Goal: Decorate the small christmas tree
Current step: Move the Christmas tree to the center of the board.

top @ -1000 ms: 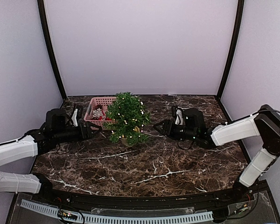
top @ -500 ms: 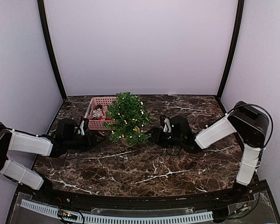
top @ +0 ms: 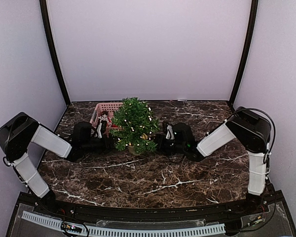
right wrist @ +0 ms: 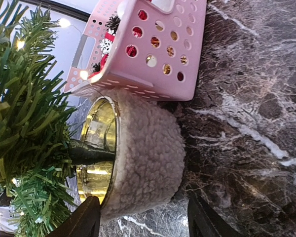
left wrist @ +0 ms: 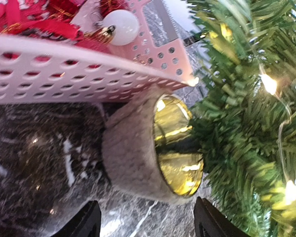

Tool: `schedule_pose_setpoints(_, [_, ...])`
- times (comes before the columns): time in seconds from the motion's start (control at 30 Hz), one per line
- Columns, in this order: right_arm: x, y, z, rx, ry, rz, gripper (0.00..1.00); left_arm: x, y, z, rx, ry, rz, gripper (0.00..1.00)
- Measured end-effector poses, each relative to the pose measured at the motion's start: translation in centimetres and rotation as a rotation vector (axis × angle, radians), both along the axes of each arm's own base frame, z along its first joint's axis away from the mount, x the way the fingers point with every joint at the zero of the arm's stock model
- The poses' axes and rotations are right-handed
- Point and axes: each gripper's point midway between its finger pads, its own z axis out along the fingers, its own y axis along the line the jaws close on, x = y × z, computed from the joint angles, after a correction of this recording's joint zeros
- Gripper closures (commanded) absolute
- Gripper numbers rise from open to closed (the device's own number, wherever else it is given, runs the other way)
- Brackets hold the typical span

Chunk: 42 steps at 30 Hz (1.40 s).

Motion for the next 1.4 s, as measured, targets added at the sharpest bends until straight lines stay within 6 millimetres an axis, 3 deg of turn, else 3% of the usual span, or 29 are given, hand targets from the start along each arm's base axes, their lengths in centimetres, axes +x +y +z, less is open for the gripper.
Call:
schedule_pose_setpoints(0.17, [0.3,0.6,0.3,0.022,-0.003,0.005,0.45,0.9,-0.7,-0.2,-0.009,-0.017,-0.008,0.36])
schedule_pose_setpoints(0.53, [0.8,1.2,0.4,0.052,-0.015,0.011,0.58,2.4,-2.2,-1.1,0.012,-0.033,-0.035,0.58])
schedule_pose_setpoints(0.87, [0.8,1.0,0.7,0.068,-0.025,0.012,0.67,2.9,-4.4,-0.9,0.042,-0.087,-0.083,0.66])
schedule_pose_setpoints(1.1, [-0.1,-0.8,0.7,0.066,-0.029,-0.005,0.69,2.9,-6.4,-0.7,0.048,-0.110,-0.120,0.68])
schedule_pose_setpoints(1.4, [-3.4,-5.4,0.5,0.030,0.000,-0.058,0.70,0.8,-10.7,-0.5,0.026,-0.116,-0.226,0.68])
